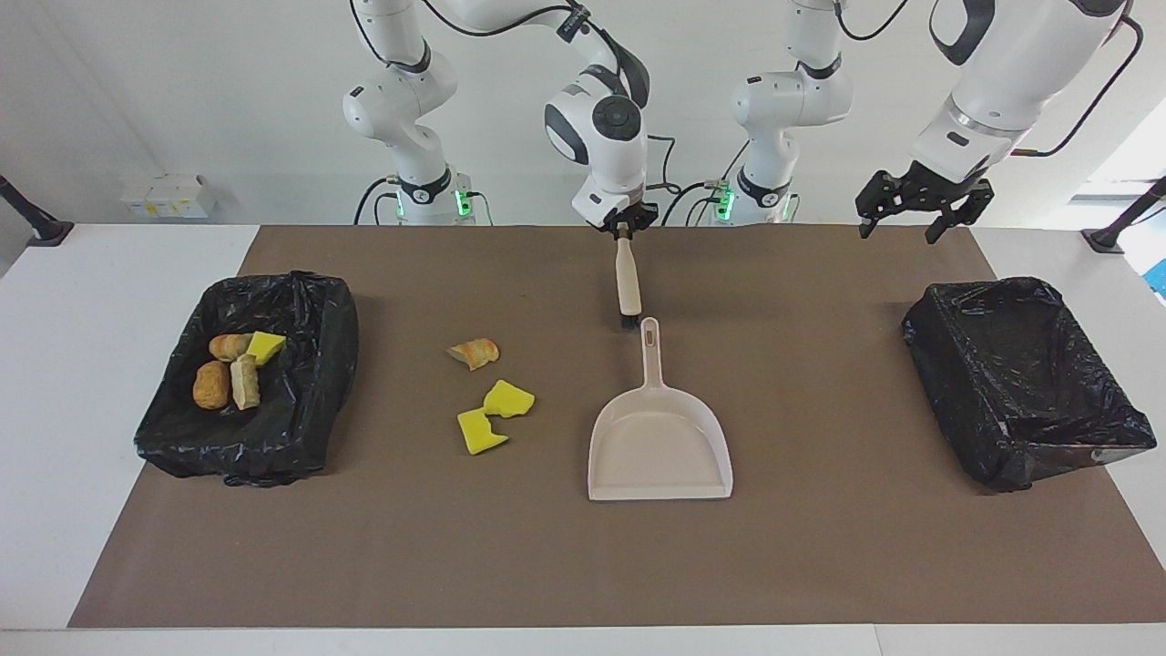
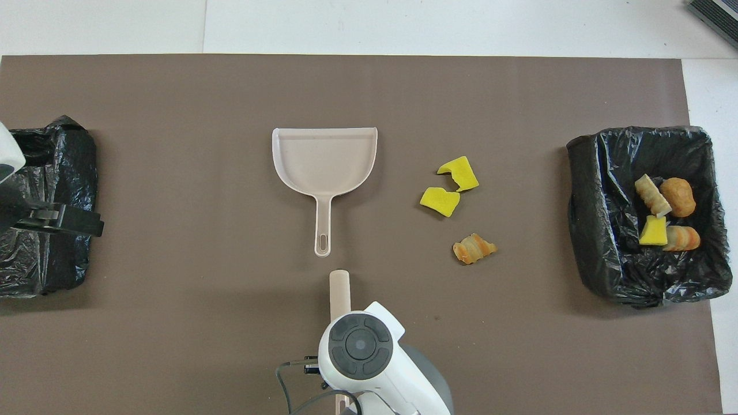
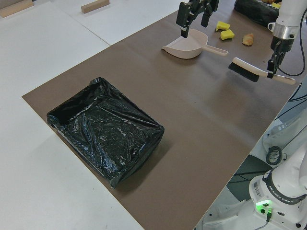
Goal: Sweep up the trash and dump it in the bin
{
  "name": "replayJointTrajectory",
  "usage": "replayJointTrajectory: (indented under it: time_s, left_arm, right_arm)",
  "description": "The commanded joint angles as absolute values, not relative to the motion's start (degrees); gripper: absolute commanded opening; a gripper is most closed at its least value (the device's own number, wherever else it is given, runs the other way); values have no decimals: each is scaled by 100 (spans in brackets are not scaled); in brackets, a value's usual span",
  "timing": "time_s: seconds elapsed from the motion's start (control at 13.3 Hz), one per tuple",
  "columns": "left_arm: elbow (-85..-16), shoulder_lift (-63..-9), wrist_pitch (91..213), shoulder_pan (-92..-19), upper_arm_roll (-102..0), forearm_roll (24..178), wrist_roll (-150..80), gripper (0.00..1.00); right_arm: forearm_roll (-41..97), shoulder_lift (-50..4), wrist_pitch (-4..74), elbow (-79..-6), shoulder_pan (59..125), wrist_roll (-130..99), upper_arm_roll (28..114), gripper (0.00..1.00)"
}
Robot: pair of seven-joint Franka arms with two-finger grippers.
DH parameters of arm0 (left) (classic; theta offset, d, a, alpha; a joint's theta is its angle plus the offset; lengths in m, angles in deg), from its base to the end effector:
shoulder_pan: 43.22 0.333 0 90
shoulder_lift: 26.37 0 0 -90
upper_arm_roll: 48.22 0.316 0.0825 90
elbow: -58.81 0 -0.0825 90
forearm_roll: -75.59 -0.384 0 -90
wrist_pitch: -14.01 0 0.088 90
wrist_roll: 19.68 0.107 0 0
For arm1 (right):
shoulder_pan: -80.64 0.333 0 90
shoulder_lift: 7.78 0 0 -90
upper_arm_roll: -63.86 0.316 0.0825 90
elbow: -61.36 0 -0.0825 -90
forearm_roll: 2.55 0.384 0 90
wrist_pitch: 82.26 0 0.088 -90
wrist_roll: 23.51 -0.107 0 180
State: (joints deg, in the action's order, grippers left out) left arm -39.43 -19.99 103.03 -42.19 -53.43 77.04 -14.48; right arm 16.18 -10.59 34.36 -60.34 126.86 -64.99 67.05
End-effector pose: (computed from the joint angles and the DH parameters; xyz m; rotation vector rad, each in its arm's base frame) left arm 0.5143 -0.0429 0.6147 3.1146 -0.2539 -0.0779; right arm 0.3347 0.4181 0.3795 -3.0058 0.0439 0.4519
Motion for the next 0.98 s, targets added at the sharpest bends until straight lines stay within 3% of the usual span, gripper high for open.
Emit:
replayJointTrajectory:
  time_s: [0.0,0.3,0.9]
  left_arm:
    - [-4042,-1899,10427,-4304,-5323,7638,-1362,100]
    - [-4016,-1960,10698,-4479,-5499,7656,-1396,100]
    - [-4025,-2943,11911,-5630,-5499,7638,-1974,100]
  right_arm:
    - [1652,-464,2719,-6054,12337,-6579,6702,0]
    - [802,-180,2163,-6054,11739,-6377,6702,0]
    - [-763,-1015,2224,-5229,10157,-4902,6711,0]
